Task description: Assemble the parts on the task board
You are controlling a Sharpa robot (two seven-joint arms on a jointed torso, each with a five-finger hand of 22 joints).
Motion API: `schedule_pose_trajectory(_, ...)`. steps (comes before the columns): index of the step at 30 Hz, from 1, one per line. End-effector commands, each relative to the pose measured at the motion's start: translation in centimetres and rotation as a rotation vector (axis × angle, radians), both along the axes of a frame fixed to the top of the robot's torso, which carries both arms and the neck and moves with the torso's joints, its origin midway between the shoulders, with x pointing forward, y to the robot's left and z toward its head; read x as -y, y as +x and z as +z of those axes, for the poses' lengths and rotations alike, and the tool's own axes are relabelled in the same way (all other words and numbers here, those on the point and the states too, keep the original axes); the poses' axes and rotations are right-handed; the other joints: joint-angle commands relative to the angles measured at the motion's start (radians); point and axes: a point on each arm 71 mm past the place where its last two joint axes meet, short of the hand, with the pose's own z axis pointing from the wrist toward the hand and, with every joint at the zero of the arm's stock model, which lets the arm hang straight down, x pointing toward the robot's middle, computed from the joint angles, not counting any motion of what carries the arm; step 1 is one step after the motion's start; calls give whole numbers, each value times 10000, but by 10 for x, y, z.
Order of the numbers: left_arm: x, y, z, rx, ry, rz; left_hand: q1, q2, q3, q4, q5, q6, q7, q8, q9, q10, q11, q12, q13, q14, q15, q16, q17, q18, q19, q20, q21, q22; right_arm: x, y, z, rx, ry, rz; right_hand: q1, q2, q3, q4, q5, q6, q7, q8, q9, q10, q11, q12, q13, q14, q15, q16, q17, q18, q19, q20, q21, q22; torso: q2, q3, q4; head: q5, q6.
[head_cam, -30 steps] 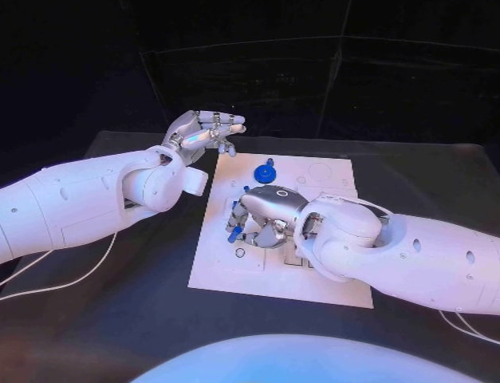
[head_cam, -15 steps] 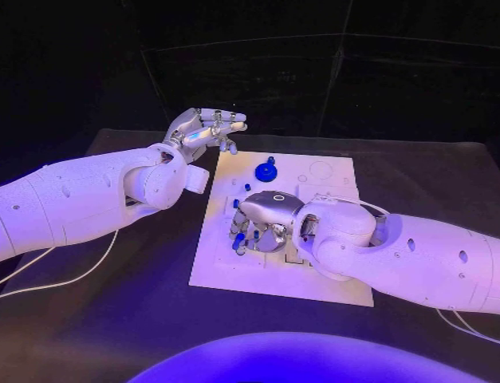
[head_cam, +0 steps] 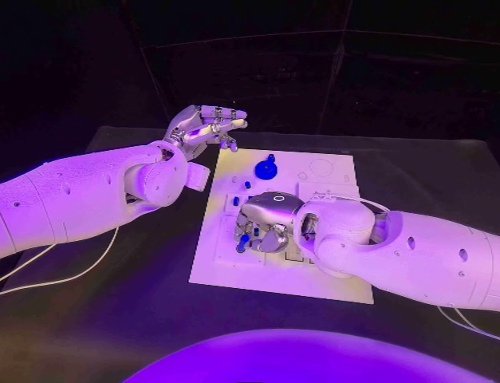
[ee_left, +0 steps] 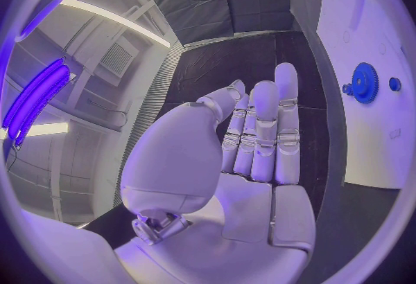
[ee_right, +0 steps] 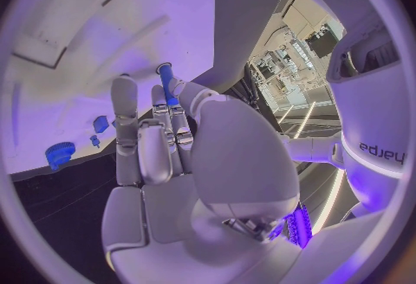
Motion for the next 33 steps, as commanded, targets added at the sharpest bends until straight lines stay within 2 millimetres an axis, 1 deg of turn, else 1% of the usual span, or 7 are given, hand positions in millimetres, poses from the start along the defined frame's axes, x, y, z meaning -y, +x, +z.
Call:
schedule_pose_trajectory(1,1,0,1,29,-72,-65,-15,-54,-1,-47,41,-56,15,53,-13,-52,30,31,-5,-42,9,-54,-9,136,-61,-16,-37,-16,1,1,-1,205,-425,-47,-75,-64,23,-50,62,61,10,51,11,62,-14,-49,12,382,12,21,-26,6,-91,1,-25,-11,-6,-12,-1,-1,-13)
schedule_pose_trajectory(15,0,0,1,23,-68,-61,-15,-54,-1,-47,41,-56,15,53,-13,-52,30,31,-5,-42,9,-54,-9,136,-61,-16,-37,-16,-8,-4,-8,535,-907,162,-136,-99,-9,-64,59,58,2,44,8,69,-16,-76,11,378,10,18,-35,9,-108,5,-23,-14,-3,-7,-1,-2,-21)
schedule_pose_trajectory(21,0,0,1,19,-65,-55,-15,-54,-1,-47,41,-56,15,53,-13,-52,30,31,-5,-42,9,-54,-9,136,-61,-16,-37,-16,-13,-7,-10,562,-827,331,-330,-208,-51,-91,144,-181,80,-114,-48,-170,71,-309,-25,357,72,-16,-105,29,-225,45,-94,-170,-5,-8,-5,3,-22)
schedule_pose_trajectory(25,0,0,1,16,-64,-54,-15,-54,-1,-47,41,-56,15,53,-13,-52,30,31,-5,-42,9,-54,-9,136,-61,-16,-37,-16,-13,-7,-9,647,-653,291,-481,-305,-97,-87,234,-320,146,-215,-64,-378,152,-478,-32,347,139,-28,-136,39,-286,98,-133,-257,-10,-9,-1,3,-25)
schedule_pose_trajectory(27,0,0,1,15,-62,-50,-15,-54,-1,-47,41,-56,15,53,-13,-52,30,31,-5,-42,9,-54,-9,136,-61,-16,-37,-16,-13,-6,-8,743,-468,206,-610,-421,-160,-70,261,-452,205,-301,-74,-645,230,-633,-43,317,208,-90,-250,68,-407,148,-241,-468,-10,-9,-1,3,-25)
schedule_pose_trajectory(30,-1,0,1,14,-61,-49,-15,-54,-1,-47,41,-56,15,53,-13,-52,30,31,-5,-42,9,-54,-9,136,-61,-16,-37,-16,-13,-6,-6,859,-213,102,-758,-614,-285,-79,259,-848,242,-461,-96,-1213,347,-880,-43,231,314,-255,-529,124,-636,242,-454,-822,-7,-5,-1,12,-17)
schedule_pose_trajectory(33,-1,0,1,12,-61,-48,-15,-54,-1,-47,41,-56,15,53,-13,-52,30,31,-5,-42,9,-54,-9,136,-61,-16,-37,-16,-13,-5,-4,916,24,25,-836,-720,-498,-123,246,-1301,232,-463,-90,-1649,395,-949,-17,129,360,-433,-818,139,-731,312,-549,-875,-6,-5,2,13,-16)
